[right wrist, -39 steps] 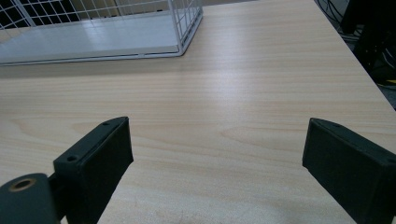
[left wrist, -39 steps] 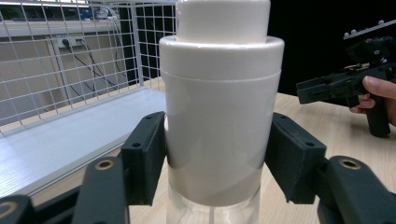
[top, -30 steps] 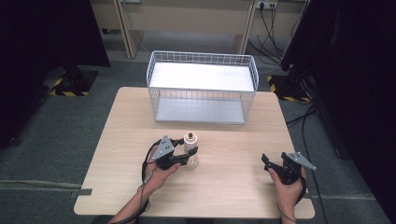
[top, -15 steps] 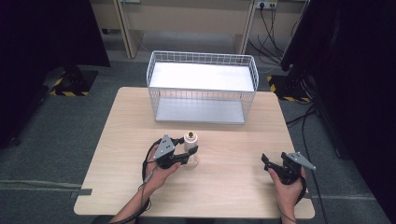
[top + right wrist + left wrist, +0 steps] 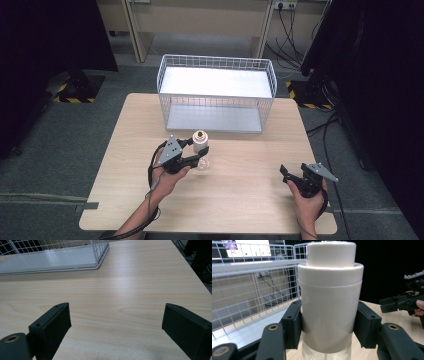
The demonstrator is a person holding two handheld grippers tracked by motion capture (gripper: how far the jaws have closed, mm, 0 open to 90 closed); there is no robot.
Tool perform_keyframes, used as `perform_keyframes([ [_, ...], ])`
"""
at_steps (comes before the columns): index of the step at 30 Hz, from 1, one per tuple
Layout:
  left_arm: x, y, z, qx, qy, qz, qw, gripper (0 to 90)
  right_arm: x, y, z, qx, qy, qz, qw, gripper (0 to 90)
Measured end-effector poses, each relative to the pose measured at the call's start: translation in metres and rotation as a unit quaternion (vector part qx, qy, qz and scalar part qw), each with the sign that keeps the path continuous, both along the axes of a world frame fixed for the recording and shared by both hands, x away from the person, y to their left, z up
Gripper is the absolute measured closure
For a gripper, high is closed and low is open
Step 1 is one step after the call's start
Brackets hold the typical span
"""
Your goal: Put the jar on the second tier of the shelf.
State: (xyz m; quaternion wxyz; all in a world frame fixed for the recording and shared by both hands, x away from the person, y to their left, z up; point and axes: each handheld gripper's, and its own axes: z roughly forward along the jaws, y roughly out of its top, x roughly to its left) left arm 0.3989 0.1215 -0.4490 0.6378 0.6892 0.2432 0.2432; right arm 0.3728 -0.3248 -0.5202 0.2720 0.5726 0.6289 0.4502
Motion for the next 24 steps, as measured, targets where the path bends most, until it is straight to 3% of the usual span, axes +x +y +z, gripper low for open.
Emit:
perform_keyframes([
  [24, 0.015, 0.002, 0.035, -0.007, -0.019, 0.025, 0.9995, 45.9, 0.001, 0.0, 0.0, 0.0, 0.003, 0.001, 1.0, 8.6],
])
